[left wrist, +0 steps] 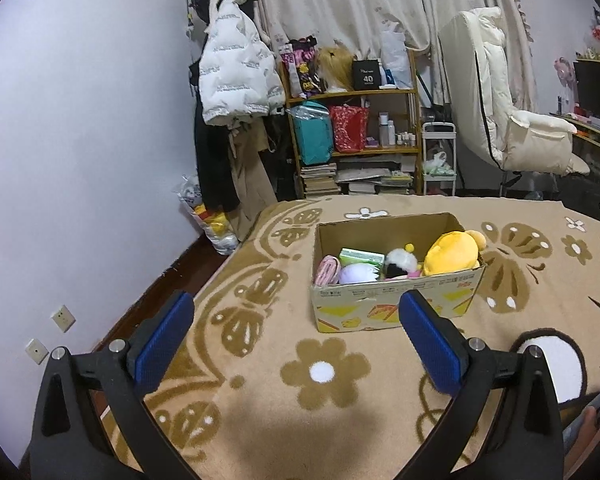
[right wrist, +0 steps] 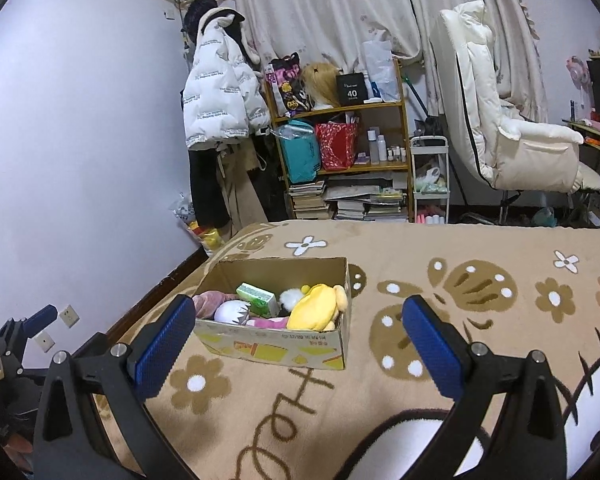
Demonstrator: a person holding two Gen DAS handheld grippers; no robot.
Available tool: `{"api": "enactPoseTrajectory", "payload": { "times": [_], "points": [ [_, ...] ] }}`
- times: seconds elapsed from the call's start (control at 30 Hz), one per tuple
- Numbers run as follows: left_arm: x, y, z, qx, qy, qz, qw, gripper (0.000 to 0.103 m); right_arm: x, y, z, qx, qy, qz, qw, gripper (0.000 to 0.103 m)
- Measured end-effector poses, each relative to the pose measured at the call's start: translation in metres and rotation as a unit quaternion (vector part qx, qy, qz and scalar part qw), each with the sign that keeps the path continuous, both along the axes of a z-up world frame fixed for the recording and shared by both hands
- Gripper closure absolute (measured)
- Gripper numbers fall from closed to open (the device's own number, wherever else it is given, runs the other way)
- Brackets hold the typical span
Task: Organize soft objects
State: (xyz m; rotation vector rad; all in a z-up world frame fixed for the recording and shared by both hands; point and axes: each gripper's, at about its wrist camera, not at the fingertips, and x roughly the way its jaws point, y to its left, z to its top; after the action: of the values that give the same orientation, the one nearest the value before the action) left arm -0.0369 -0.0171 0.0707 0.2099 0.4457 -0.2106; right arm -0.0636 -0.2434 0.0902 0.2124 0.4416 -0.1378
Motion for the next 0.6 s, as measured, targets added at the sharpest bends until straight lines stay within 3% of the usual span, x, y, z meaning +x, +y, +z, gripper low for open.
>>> {"api": "enactPoseTrajectory", "payload": {
  "times": [0.33, 0.6],
  "points": [
    [-0.008, 0.009, -0.007, -0.01, -0.025, 0.012, 0.9996, 0.002, -0.014, 0.004, -0.01, -0.009, -0.04, -0.003, 0.999, 0.0],
    [0.005, 0.009, -0.024, -0.005, -0.009, 0.012, 0.9999, 0.002, -0.011, -0.001, -0.021, -0.004, -0.03, -0.009, 0.999, 0.0]
  ]
}}
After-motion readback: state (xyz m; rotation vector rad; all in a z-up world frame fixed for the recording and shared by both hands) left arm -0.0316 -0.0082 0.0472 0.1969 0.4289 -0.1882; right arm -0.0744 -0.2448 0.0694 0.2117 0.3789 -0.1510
